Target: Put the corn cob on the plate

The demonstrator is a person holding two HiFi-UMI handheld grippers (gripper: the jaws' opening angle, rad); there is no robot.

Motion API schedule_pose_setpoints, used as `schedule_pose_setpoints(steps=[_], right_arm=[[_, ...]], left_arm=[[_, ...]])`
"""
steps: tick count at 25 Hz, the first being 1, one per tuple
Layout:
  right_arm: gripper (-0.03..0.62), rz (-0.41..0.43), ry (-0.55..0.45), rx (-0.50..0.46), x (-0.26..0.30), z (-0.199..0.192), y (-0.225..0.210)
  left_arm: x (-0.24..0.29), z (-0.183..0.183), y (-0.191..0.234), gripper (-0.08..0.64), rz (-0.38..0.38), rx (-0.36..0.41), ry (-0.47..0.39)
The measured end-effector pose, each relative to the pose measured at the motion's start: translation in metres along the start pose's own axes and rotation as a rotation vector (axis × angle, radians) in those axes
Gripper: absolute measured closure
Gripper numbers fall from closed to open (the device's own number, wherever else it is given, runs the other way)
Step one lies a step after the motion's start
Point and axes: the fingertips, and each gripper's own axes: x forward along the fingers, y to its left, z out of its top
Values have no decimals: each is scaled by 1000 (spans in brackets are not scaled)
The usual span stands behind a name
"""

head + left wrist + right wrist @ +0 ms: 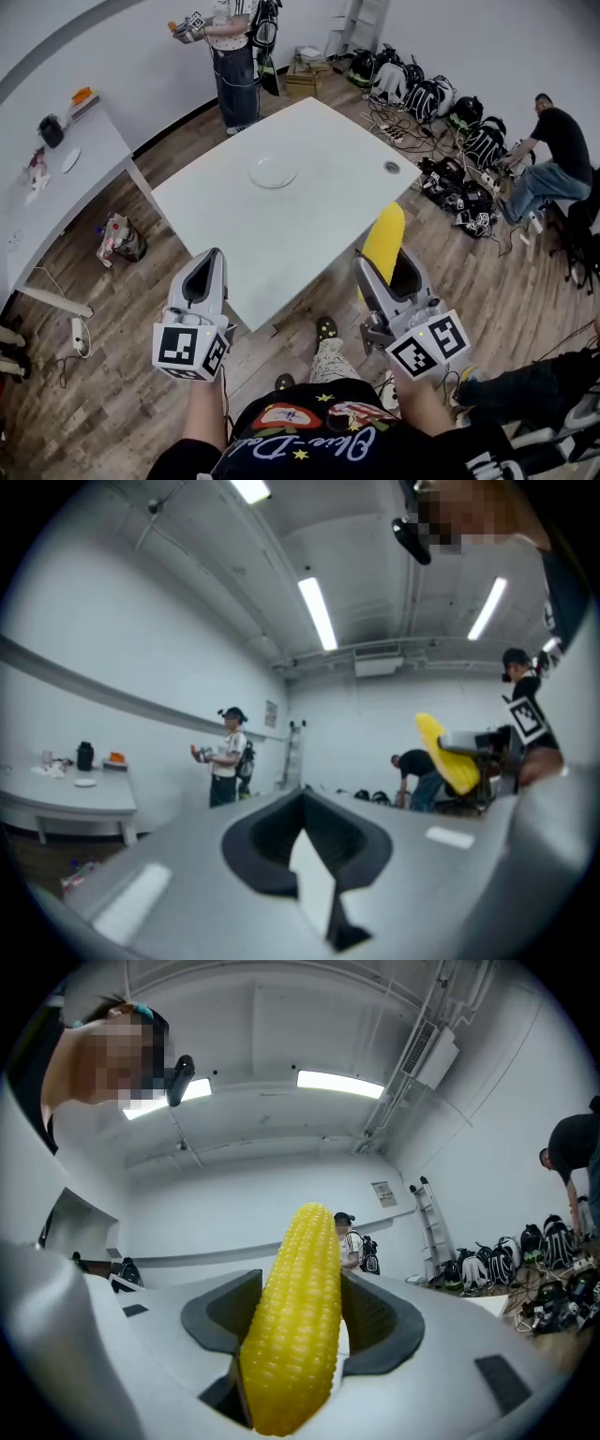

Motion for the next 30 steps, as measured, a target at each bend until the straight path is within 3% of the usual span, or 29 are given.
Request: schedule_pose_setpoints(steps=[3, 9, 12, 17, 23, 30], right_arm=[[319, 56, 22, 0, 49, -8, -37], [319, 197, 138, 36, 167, -37, -110], [319, 266, 214, 62, 216, -63, -135], [319, 392, 355, 20, 291, -123, -152], [319, 393, 572, -71, 363, -209, -167], [319, 389, 835, -181, 402, -296, -167]], left_arm=[[40, 2, 8, 561, 15, 6, -34], [121, 4, 37, 561, 152, 26, -22], [150, -2, 47, 561, 227, 29, -9], [166, -23, 56, 561, 302, 4, 58], [152, -44, 78, 561, 402, -71, 102], [139, -44, 105, 561, 468, -77, 114]])
